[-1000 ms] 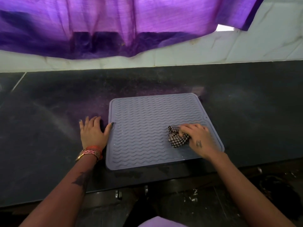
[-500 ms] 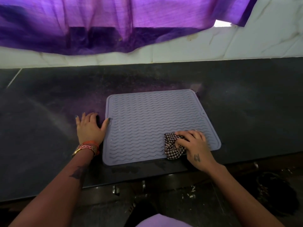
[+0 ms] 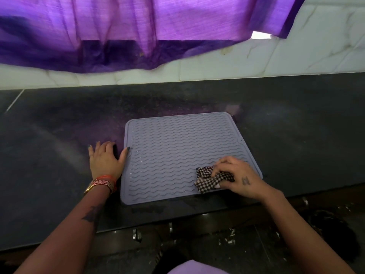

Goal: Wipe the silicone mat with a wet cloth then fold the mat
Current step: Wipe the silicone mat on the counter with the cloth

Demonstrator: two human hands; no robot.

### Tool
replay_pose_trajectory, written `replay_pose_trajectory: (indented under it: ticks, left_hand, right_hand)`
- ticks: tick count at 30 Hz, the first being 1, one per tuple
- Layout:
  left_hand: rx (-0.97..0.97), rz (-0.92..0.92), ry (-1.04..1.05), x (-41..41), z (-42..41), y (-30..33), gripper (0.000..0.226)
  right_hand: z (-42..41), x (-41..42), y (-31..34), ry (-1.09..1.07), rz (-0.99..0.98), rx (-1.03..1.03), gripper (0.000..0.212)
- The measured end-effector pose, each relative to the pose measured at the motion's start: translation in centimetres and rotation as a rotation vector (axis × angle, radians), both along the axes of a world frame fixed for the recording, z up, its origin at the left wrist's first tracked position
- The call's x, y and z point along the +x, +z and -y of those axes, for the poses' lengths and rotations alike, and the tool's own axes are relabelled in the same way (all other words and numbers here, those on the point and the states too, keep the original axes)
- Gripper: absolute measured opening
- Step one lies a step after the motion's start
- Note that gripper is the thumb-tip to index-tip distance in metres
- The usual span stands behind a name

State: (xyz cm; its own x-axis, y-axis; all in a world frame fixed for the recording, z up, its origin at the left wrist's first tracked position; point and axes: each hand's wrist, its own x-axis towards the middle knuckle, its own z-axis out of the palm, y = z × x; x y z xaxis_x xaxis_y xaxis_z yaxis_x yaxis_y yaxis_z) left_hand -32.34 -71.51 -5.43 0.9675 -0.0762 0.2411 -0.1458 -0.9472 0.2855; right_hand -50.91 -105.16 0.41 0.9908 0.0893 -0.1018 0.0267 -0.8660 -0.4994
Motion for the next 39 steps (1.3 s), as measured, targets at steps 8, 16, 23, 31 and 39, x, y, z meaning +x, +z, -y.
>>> replay_pose_trajectory:
  ticks: [8, 16, 23, 31, 39]
  left_hand:
    - [0.000, -0.003, 0.003, 0.1, -0.1, -0.1, 0.069]
    - [0.013, -0.008, -0.002, 0.3, -0.1, -0.2, 0.070]
    - [0.007, 0.004, -0.003, 0.4, -0.2, -0.3, 0.068]
    - [0.006, 0.011, 0.004, 0.3, -0.1, -0.6, 0.067]
    - [-0.004, 0.017, 0.005, 0.4, -0.1, -0.5, 0.067]
  right_hand:
    - [-1.0, 1.9, -1.0, -0.200, 0.192, -0.008, 0.027]
    - [-1.4, 2.3, -1.5, -0.138, 0.167, -0.501, 0.062]
    - [-0.2, 3.3, -0.5, 0.001, -0.007, -0.368, 0.064]
    - [-2.3, 0.8, -1.8, 0.140, 0.105, -0.239, 0.045]
    - [-1.1, 0.7, -1.4, 0.153, 0.123, -0.077, 0.044]
